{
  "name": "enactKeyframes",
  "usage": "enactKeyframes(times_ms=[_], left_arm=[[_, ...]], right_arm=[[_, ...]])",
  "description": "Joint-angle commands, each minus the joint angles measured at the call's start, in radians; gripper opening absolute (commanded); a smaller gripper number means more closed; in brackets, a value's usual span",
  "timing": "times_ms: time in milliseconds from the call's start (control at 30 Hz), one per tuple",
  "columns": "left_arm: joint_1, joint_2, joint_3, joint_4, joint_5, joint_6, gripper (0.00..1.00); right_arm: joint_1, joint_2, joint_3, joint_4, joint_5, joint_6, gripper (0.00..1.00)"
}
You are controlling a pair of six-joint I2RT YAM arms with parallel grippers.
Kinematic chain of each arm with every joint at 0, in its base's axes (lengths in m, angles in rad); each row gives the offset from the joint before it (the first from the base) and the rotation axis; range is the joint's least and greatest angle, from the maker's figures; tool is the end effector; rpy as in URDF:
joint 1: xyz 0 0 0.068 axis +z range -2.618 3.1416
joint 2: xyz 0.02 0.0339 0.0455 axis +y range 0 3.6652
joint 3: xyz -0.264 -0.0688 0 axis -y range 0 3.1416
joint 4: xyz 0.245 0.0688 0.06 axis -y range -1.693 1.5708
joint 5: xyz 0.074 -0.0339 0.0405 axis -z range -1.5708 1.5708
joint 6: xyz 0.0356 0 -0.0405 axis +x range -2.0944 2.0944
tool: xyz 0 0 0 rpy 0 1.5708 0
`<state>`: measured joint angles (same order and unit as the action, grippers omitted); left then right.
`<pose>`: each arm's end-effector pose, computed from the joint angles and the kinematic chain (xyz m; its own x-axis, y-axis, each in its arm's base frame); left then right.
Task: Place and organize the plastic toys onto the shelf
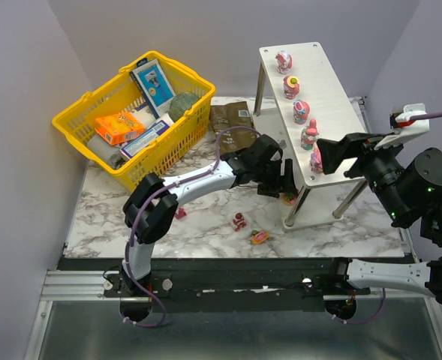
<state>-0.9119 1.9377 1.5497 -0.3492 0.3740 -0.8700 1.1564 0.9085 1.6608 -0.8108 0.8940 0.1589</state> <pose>0.2613 -0.3586 0.2508 -0.9545 0.0706 -0.2897 0.2668 0.6358 -0.7242 0.0623 0.0727 0.5273 -0.0644 0.0998 -0.9929 -0.2529 0.9609 0.1130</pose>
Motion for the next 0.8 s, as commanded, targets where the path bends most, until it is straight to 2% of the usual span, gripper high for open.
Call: enactKeyframes(times_ms=[0,100,367,633,767], left_arm=[[-0.001,0.035,0.041,0.01,0.045,-0.006,0.76],[-0.001,0.041,0.046,0.009,0.049,0.002,0.74],[-0.001,0.066,0.059,0.003,0.048,0.003,0.57],[0.001,0.087,0.073,-0.019,0.042,0.009,0.54],[0.005,0.087,0.084,-0.027,0.034,0.023,0.45]], right_arm=[[-0.003,-0.019,-0.016,-0.018,0.036,0.018,0.97],[-0.004,-0.023,-0.022,-0.018,0.039,0.021,0.97],[-0.003,-0.029,-0.029,-0.018,0.049,0.013,0.97],[-0.003,-0.04,-0.035,-0.018,0.057,0.007,0.97],[-0.003,-0.042,-0.042,-0.016,0.056,0.013,0.97]])
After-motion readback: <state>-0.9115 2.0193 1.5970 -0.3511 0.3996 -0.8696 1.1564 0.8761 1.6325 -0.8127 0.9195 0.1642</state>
